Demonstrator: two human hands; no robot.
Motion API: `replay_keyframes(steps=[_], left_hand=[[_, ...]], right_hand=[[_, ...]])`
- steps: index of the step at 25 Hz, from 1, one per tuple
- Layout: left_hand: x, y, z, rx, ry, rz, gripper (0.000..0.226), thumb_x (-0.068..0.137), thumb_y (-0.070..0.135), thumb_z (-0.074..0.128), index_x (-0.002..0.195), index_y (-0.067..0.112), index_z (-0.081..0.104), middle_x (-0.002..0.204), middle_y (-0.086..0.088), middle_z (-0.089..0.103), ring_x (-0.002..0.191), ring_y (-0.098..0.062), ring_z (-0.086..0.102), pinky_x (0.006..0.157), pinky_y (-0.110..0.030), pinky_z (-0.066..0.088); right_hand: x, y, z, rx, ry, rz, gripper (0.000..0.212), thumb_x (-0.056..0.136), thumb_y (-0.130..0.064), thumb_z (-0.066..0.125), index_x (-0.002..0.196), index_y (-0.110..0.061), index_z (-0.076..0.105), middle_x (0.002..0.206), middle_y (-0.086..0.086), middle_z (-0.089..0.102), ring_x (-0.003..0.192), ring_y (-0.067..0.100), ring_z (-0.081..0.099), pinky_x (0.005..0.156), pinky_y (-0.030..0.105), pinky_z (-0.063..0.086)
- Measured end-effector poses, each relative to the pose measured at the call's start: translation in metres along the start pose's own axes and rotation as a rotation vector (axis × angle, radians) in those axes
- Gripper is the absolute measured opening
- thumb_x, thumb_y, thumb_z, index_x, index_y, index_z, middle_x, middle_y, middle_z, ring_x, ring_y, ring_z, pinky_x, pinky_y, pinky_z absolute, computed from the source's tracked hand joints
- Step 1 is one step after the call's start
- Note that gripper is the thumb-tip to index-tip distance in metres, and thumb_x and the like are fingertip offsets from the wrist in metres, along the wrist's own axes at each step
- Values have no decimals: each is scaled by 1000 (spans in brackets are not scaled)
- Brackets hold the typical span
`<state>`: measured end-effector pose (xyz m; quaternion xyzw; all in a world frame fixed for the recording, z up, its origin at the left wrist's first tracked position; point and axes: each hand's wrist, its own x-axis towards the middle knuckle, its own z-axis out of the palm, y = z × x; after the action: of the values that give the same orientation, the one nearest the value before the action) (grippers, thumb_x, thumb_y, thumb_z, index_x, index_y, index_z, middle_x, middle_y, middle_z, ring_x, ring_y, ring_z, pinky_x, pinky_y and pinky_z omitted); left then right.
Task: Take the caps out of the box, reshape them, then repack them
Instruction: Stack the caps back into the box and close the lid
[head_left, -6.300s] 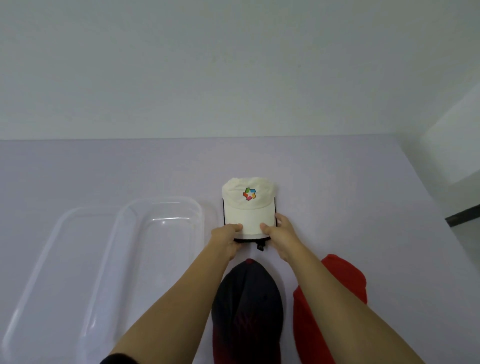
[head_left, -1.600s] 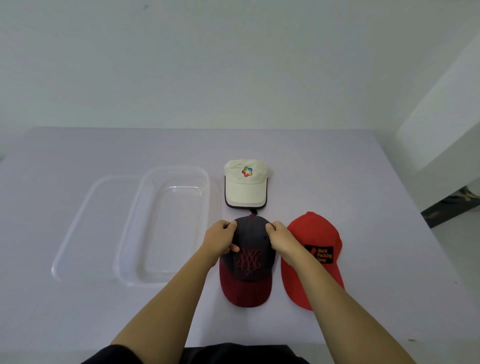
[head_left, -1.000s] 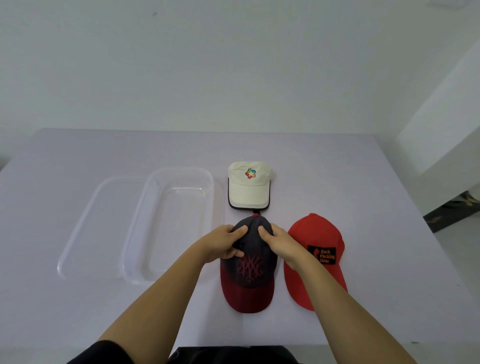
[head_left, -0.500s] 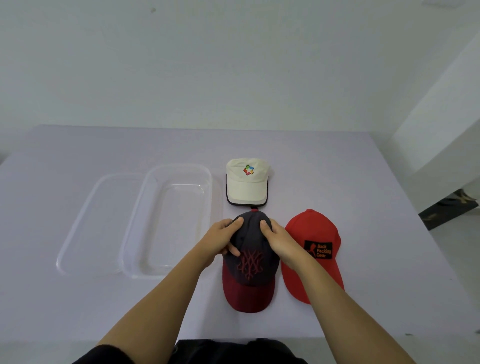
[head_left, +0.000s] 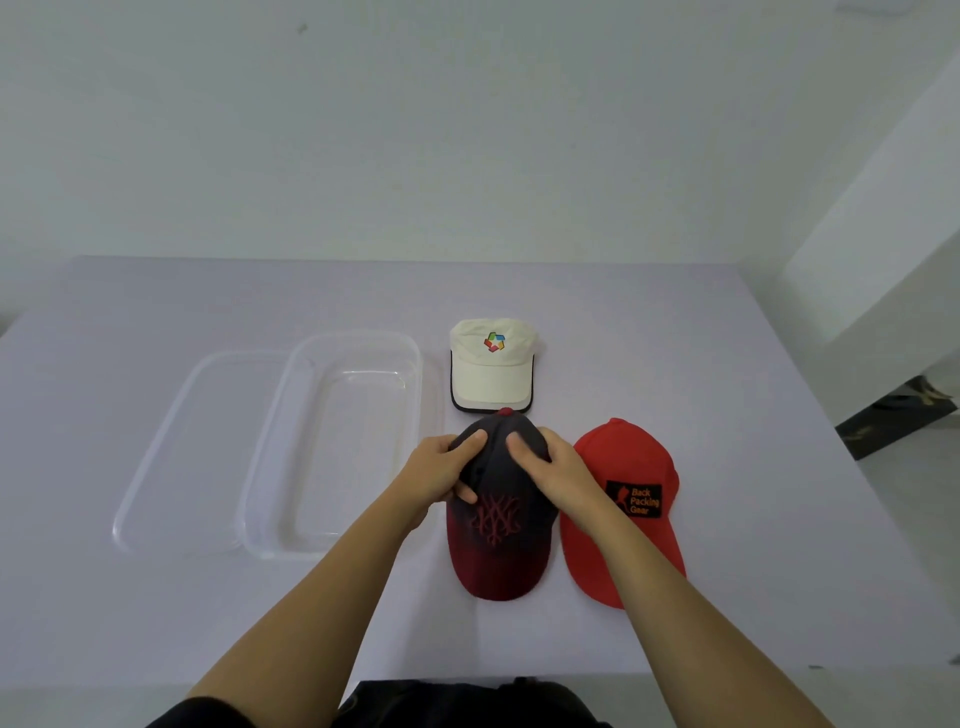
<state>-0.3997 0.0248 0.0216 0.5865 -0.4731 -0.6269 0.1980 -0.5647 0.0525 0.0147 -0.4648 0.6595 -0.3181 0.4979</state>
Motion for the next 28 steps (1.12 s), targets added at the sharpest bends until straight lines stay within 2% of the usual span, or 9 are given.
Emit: replay_keyframes(steps=[4, 7, 12, 14, 16, 19, 21, 24, 28], left_hand=[[-3, 1, -2, 9, -31, -26, 42, 87, 51, 56, 103, 14, 67, 73, -3, 67, 43, -9, 57, 51, -20, 37], [-7, 2, -2, 15, -84, -14, 41, 81, 47, 65, 103, 12, 66, 65, 3, 69, 49, -11, 56, 59, -24, 45], [-13, 41, -23, -85, -142, 45, 30, 83, 39, 67, 90, 10, 69, 61, 0, 68, 45, -10, 53, 59, -23, 48], [-17, 63, -48, -35, -75, 93, 29, 81, 40, 69, 85, 11, 69, 56, 1, 65, 42, -9, 51, 53, -20, 43], [-22, 85, -82, 10, 32, 134, 29, 81, 41, 69, 82, 12, 69, 47, 3, 60, 39, -8, 50, 48, -19, 37], [-31, 102, -144, 36, 187, 178, 34, 78, 45, 70, 86, 11, 69, 50, -1, 60, 41, -9, 51, 48, -19, 37], [-32, 99, -177, 62, 240, 173, 36, 77, 46, 71, 88, 12, 69, 54, -1, 62, 42, -9, 53, 51, -20, 38], [-24, 79, -195, 103, 226, 99, 31, 80, 43, 69, 88, 13, 67, 45, 8, 62, 36, -5, 52, 49, -20, 34], [7, 34, -200, 160, 142, -72, 32, 81, 43, 68, 92, 14, 65, 48, 3, 63, 34, -4, 52, 50, -21, 31]], right_hand=[[1, 2, -3, 0, -27, 7, 38, 91, -36, 57, 120, -13, 58, 114, 6, 67, 104, 22, 63, 94, 44, 51], [-1, -6, -5, 18, -32, 27, 29, 94, -32, 53, 115, -13, 61, 110, 7, 68, 101, 23, 65, 93, 45, 52], [-7, -55, -6, 34, 75, -135, 24, 92, -42, 52, 104, -23, 60, 104, 0, 67, 97, 16, 65, 85, 34, 54], [-5, -79, 1, 40, 105, -209, 31, 93, -46, 46, 109, -23, 58, 104, -6, 62, 97, 8, 59, 82, 24, 49], [0, -93, 16, 161, 155, -260, 38, 97, -47, 32, 115, -23, 55, 112, -7, 57, 104, 7, 54, 87, 23, 42], [7, -85, 62, 285, 277, -157, 40, 100, -41, 28, 119, -16, 53, 110, -6, 53, 107, 13, 50, 91, 25, 35], [8, -64, 103, 173, 261, -54, 45, 96, -44, 33, 119, -11, 50, 111, -1, 52, 112, 23, 51, 94, 32, 39], [3, -37, 148, 9, 202, 100, 59, 95, -44, 37, 143, -11, 30, 146, 7, 36, 135, 26, 37, 110, 40, 32], [3, -16, 177, -111, 174, 186, 57, 99, -35, 34, 148, -12, 17, 154, 8, 28, 136, 28, 37, 109, 40, 31]])
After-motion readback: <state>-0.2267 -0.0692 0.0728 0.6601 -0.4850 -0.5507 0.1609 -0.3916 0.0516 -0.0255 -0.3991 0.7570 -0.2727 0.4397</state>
